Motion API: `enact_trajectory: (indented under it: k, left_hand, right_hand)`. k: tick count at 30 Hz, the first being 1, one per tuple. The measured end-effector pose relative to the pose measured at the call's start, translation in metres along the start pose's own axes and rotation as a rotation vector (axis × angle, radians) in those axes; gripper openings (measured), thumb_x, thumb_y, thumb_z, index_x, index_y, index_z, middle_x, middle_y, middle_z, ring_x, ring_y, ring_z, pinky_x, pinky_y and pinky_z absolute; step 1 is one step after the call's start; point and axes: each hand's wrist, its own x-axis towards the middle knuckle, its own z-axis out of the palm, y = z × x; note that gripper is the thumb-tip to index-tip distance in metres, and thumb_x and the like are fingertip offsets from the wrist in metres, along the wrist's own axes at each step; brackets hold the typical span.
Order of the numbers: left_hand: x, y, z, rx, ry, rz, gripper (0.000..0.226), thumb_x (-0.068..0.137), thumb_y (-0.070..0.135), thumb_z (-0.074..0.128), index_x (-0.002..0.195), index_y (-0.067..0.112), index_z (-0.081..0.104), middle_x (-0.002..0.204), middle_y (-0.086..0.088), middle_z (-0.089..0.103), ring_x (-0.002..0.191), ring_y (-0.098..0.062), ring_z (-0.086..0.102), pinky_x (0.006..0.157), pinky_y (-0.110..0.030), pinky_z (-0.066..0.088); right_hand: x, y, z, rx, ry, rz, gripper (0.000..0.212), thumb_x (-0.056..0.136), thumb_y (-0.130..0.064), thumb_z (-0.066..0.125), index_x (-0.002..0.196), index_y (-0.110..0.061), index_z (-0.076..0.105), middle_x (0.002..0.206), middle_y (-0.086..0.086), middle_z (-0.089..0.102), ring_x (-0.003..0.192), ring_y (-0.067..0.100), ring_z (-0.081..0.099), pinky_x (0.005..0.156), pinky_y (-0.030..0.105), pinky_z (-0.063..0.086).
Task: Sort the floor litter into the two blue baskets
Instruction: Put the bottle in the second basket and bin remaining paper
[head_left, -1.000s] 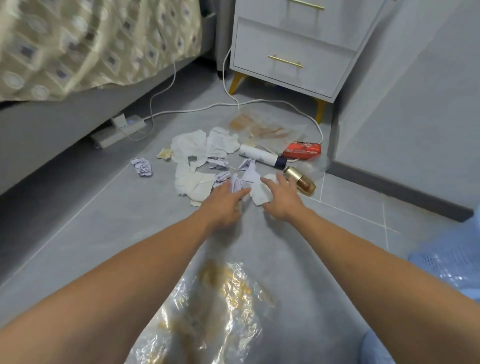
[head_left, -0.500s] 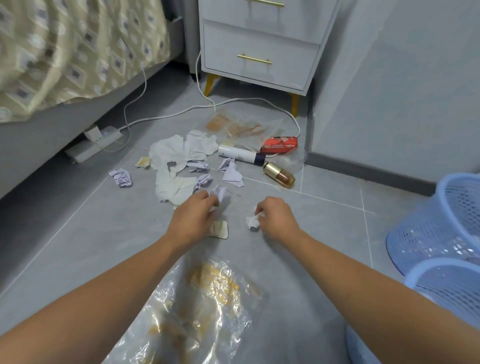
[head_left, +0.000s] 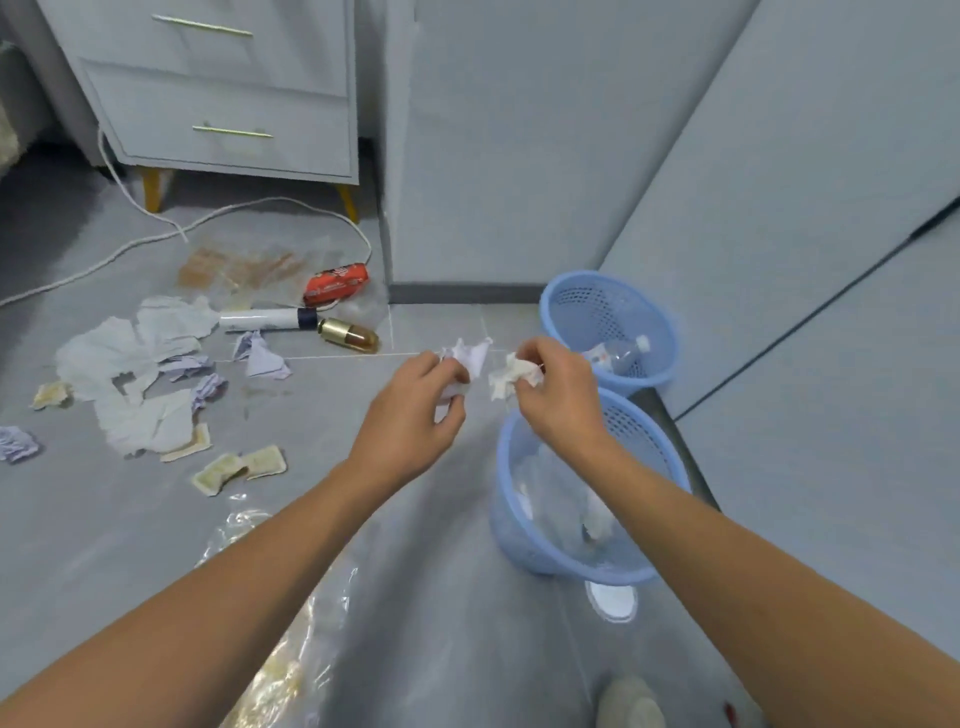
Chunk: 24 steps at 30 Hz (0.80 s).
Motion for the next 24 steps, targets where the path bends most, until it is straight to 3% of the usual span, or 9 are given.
enact_trajectory:
  k: [4,6,9,12,15,19,24]
  left_hand:
    - [0.009,0.051,0.038,-0.104,-0.071,0.102,0.018,0.091,0.022,0.063,0.109,0.022,0.061,0.101,0.003,0.056,0.095,-0.019,0.055,0.076,-0.041,0.051]
    - [0.008,0.066,0.060,-0.121,-0.166,0.139,0.025,0.091,0.029,0.064,0.116,0.024,0.063,0.103,0.002,0.061,0.099,-0.023,0.055,0.080,-0.044,0.051]
    - [0.003,0.076,0.079,0.048,-0.294,0.188,0.048,0.088,0.059,0.061,0.132,0.038,0.056,0.111,0.008,0.067,0.111,-0.022,0.054,0.093,-0.041,0.046]
    - [-0.006,0.071,0.074,0.138,-0.219,0.185,0.054,0.088,0.066,0.055,0.135,0.039,0.056,0.114,0.008,0.066,0.116,-0.022,0.052,0.090,-0.039,0.042]
    - [-0.021,0.047,0.053,0.094,-0.116,0.163,0.042,0.092,0.059,0.054,0.125,0.033,0.062,0.107,0.007,0.064,0.107,-0.023,0.055,0.085,-0.041,0.046]
    - [-0.053,-0.013,0.010,0.078,-0.015,-0.009,0.027,0.096,0.048,0.057,0.114,0.030,0.063,0.096,0.010,0.062,0.099,-0.017,0.054,0.080,-0.039,0.048]
    - [-0.122,-0.099,-0.043,0.116,0.039,-0.218,0.021,0.097,0.041,0.058,0.113,0.028,0.061,0.092,0.011,0.061,0.099,-0.016,0.053,0.073,-0.036,0.047]
  right_hand:
    - [-0.038,0.035,-0.057,-0.092,0.118,0.142,0.011,0.081,-0.009,0.063,0.083,-0.019,0.059,0.083,-0.003,0.065,0.079,0.021,0.059,0.068,0.038,0.046]
    - [-0.061,0.053,-0.070,-0.163,0.042,0.214,0.013,0.079,-0.012,0.067,0.088,-0.020,0.064,0.089,-0.002,0.068,0.085,0.023,0.063,0.071,0.033,0.046]
    - [-0.085,0.070,-0.078,-0.277,-0.180,0.307,0.033,0.076,-0.017,0.074,0.108,-0.023,0.071,0.110,-0.001,0.070,0.103,0.022,0.066,0.080,0.023,0.041]
    - [-0.092,0.071,-0.081,-0.322,-0.194,0.323,0.038,0.077,-0.020,0.072,0.114,-0.026,0.072,0.122,-0.004,0.068,0.114,0.019,0.063,0.090,0.023,0.041]
    - [-0.086,0.049,-0.070,-0.303,-0.072,0.214,0.027,0.078,-0.017,0.069,0.104,-0.024,0.073,0.114,-0.005,0.070,0.107,0.020,0.063,0.090,0.026,0.044]
    - [-0.081,-0.018,-0.023,-0.122,0.021,0.014,0.012,0.082,-0.012,0.062,0.088,-0.021,0.067,0.090,-0.006,0.066,0.087,0.015,0.062,0.079,0.036,0.052]
    - [-0.108,-0.090,0.081,0.023,-0.081,-0.255,0.013,0.080,-0.016,0.054,0.088,-0.019,0.063,0.081,-0.003,0.058,0.078,0.018,0.058,0.072,0.038,0.049]
